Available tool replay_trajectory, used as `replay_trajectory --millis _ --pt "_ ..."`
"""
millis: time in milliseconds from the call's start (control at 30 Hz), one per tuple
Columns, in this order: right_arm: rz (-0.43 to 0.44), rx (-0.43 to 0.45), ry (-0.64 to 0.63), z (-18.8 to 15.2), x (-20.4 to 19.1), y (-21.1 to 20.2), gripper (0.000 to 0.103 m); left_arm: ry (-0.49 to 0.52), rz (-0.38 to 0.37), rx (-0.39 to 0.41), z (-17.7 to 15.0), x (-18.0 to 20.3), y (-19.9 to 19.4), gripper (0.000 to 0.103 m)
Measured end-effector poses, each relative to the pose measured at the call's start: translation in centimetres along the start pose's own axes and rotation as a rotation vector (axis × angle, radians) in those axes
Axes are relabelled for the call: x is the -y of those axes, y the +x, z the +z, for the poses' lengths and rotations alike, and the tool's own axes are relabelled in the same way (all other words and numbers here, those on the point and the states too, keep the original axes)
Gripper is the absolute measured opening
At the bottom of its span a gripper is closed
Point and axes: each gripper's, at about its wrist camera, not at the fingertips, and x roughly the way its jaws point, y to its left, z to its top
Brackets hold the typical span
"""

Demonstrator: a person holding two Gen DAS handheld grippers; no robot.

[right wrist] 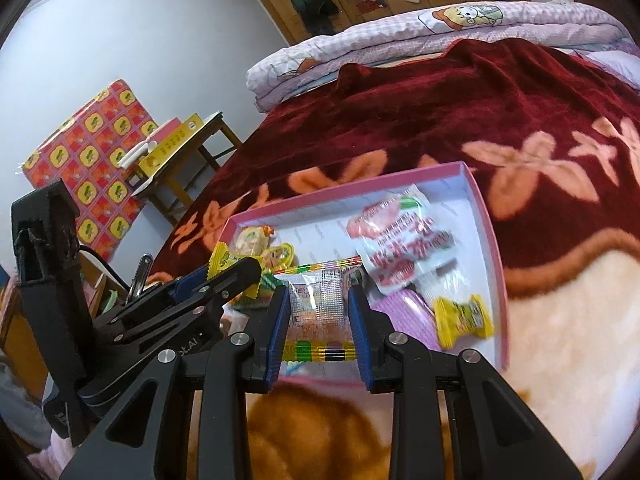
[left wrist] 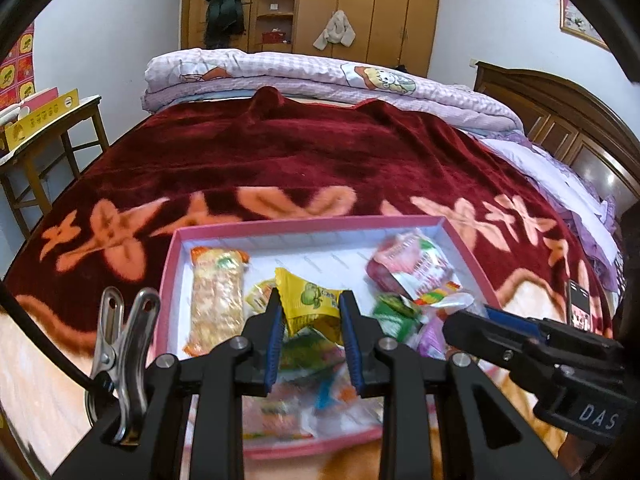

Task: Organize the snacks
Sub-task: 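Carry the yellow candy and clear packet over the pink box, then open both tools to release the yellow candy and clear packet into the box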

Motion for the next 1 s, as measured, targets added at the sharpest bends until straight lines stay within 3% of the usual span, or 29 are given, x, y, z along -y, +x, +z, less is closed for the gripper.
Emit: replay_trajectory --millis 400,800,1000 --pt "-0.047 0.010 -0.062 2.6 -1.6 3.0 0.031 -0.027 0.008 -0.019 2.2 -2.6 3.5 0.028" --pt "-0.071 0.007 -0.084 2.7 -1.6 4.2 0.031 0.009 0.007 -0.041 1.5 -2.2 4.1 0.029" --pt "-0.064 0.026 -0.106 2.6 -2.3 3.5 0.039 0.001 0.010 -0.045 1.5 -2.0 3.6 0.042"
